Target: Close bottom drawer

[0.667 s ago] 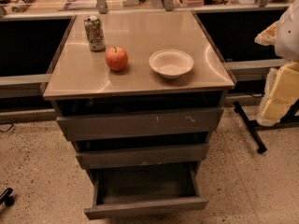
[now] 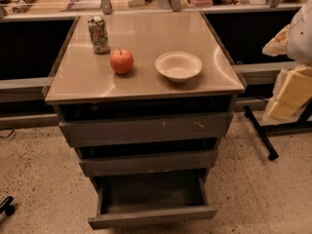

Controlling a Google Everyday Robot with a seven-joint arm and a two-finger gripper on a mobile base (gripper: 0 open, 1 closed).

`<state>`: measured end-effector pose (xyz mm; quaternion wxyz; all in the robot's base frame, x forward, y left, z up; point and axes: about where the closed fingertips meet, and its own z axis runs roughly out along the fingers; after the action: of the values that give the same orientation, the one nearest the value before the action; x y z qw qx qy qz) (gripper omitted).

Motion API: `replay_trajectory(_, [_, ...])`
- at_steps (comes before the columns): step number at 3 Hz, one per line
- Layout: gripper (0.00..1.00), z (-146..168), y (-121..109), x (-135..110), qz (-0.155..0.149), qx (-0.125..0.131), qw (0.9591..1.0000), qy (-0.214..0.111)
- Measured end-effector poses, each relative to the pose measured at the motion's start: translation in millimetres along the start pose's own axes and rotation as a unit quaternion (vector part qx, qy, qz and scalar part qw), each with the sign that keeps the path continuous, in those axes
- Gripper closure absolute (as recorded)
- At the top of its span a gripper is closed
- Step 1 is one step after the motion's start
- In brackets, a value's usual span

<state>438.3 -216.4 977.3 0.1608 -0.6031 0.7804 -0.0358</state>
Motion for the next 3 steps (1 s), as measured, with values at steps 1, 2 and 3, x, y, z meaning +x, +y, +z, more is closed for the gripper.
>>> replay_trajectory(1, [0.41,23,13,4,0.015,-0.009,0.9998,-0.011])
replay_trajectory(2, [0.66,81,46,4,0.034,-0.038,0.998,-0.038])
replay_trajectory(3, [0.89,148,86,-1,0.036,-0.074,0.9948,-0.059])
